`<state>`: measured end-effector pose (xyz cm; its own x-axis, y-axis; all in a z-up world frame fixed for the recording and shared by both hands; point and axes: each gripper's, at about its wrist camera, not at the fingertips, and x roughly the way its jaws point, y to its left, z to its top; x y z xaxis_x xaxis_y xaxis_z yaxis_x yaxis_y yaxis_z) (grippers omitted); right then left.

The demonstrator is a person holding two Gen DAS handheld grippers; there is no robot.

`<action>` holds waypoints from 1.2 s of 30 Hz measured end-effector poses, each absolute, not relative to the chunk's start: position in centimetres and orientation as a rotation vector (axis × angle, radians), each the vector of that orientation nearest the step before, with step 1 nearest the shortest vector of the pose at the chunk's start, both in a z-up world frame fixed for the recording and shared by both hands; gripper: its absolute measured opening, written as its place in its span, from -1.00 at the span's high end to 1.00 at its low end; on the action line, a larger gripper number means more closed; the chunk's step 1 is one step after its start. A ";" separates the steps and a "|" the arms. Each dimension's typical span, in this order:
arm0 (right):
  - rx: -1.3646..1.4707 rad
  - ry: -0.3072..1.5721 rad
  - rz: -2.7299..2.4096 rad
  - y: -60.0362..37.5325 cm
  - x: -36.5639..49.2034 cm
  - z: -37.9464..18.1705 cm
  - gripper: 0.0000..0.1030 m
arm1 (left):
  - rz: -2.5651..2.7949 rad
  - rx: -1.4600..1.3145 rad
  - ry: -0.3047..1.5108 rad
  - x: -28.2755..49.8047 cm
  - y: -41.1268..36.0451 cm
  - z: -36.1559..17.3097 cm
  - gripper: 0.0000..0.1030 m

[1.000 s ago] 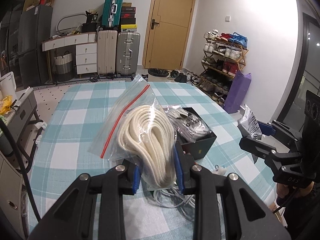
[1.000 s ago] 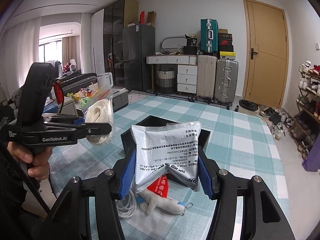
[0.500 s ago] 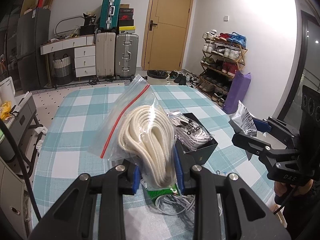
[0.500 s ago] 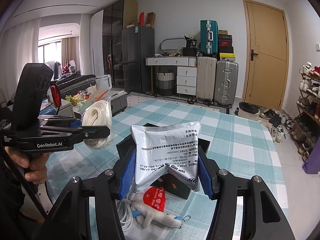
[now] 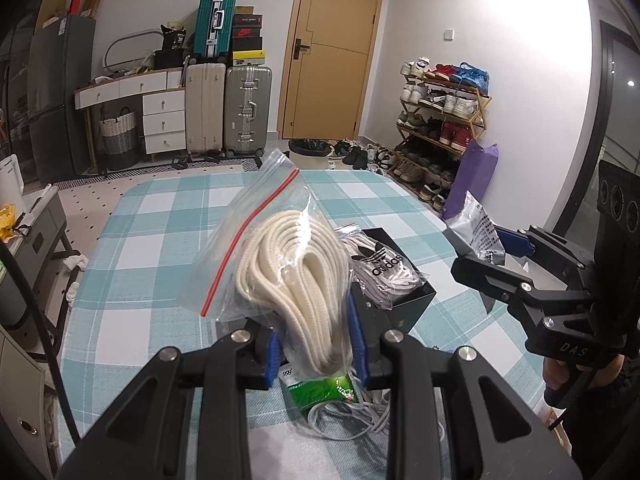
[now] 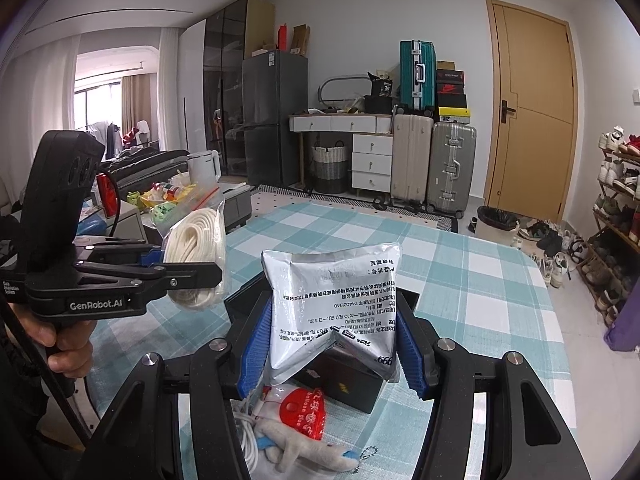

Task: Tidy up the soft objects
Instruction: 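Lift the rope bag and white pouch with both grippers over the black box, then lower and open the right gripper to drop the white pouch while the left gripper releases the rope bag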

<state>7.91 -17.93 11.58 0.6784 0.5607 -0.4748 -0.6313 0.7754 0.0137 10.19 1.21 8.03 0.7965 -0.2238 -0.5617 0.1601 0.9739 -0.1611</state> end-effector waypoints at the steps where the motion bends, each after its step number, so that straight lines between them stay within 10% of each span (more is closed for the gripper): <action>1: -0.157 0.479 0.671 -17.9 7.8 11.6 -0.11 | -0.209 -0.109 0.616 10.3 1.3 8.0 0.49; 36: -0.184 0.626 0.639 -14.6 15.1 8.4 -0.11 | -0.233 -0.107 0.715 18.0 1.3 4.4 0.49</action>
<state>15.05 -14.63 8.44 0.6269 0.5006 -0.5970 -0.6078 0.7937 0.0273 17.98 1.25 4.35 0.7303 -0.2480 -0.6365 0.1753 0.9686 -0.1763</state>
